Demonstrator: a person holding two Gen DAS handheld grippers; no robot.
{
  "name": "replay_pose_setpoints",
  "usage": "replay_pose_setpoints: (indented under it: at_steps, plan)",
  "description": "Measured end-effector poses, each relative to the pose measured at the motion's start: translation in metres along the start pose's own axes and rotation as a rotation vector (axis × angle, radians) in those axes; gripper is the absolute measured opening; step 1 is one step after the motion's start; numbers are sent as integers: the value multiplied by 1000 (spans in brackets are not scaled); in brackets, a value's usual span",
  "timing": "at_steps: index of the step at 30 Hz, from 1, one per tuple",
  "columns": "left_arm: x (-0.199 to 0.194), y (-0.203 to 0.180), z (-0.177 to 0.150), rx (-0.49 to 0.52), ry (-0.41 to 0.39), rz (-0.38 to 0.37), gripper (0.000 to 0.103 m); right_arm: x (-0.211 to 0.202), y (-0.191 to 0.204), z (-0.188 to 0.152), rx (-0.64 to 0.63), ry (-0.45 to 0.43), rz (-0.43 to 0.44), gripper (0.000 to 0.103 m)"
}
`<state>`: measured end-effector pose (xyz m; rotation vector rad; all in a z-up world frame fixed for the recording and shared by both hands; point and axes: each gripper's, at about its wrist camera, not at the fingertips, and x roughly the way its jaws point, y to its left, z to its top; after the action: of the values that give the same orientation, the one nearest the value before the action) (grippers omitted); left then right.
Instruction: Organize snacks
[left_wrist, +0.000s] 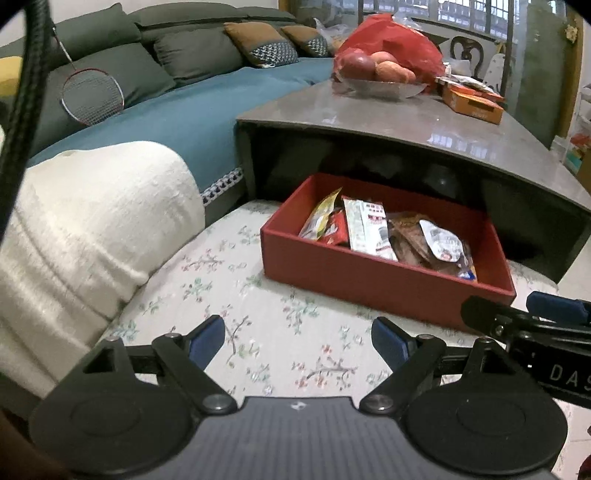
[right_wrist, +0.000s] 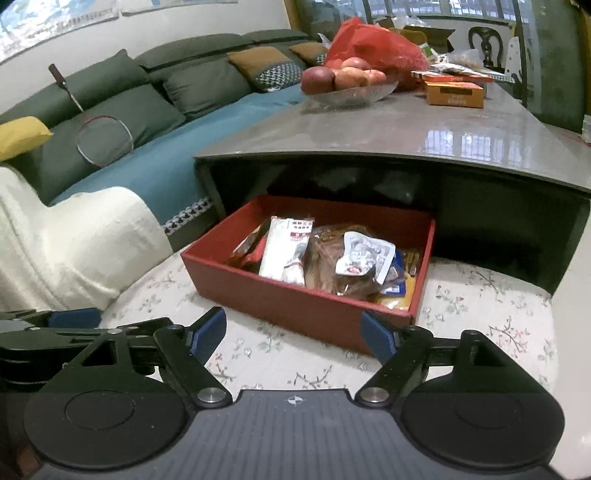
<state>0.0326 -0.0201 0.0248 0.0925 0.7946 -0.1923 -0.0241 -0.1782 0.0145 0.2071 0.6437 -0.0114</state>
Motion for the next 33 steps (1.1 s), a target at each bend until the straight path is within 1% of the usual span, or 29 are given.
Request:
replay_pose_setpoints:
  at_steps: [10, 14, 17, 23, 33]
  plan:
    - [-12, 8, -11, -9, -15, -12, 81, -6, 7, -13, 13, 12, 8, 85]
    - [-15, 8, -13, 3, -10, 5, 81, -6, 8, -17, 13, 19, 13, 85]
    - [-16, 8, -14, 6, -17, 8, 81, -7, 9, -17, 12, 19, 18, 85]
    - [-16, 12, -15, -12, -12, -10, 81, -9, 11, -18, 14, 19, 30, 86]
    - [-18, 12, -16, -11, -12, -2, 81, -8, 12, -19, 14, 25, 31, 86]
